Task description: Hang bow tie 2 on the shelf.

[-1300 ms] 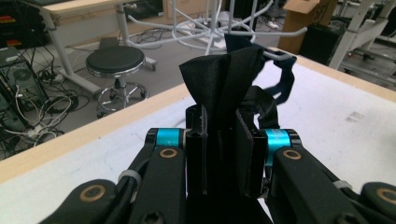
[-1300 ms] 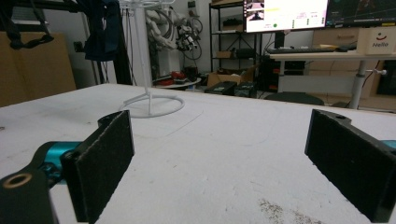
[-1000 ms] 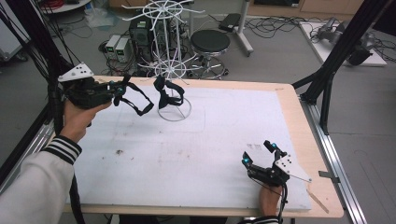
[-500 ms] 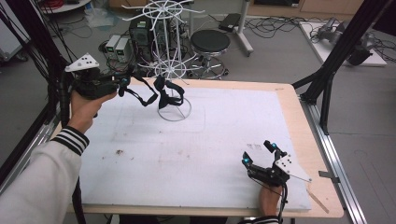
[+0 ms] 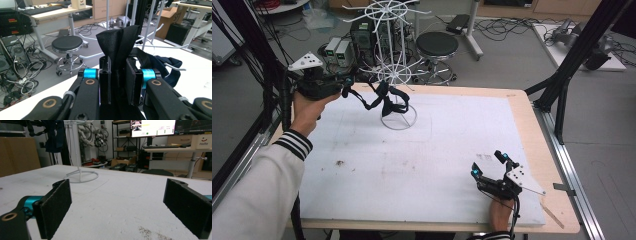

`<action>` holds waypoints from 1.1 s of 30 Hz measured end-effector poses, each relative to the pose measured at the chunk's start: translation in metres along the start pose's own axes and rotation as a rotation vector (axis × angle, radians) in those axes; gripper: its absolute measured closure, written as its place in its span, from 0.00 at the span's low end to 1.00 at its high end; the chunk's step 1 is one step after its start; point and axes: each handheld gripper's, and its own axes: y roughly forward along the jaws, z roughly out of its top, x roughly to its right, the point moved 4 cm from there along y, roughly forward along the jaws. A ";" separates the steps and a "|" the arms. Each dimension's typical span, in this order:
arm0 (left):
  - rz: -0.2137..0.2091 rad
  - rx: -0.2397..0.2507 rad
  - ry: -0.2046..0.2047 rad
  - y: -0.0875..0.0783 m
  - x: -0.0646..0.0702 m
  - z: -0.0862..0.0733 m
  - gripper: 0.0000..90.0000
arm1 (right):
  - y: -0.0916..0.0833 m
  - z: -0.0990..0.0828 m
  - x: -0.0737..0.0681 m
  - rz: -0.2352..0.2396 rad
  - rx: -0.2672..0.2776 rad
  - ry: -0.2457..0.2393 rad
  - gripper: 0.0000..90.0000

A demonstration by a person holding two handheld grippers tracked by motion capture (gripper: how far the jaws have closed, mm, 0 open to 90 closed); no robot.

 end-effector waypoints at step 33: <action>0.005 -0.036 -0.066 0.021 -0.008 -0.021 0.84 | 0.000 0.000 0.000 0.002 -0.001 0.001 0.08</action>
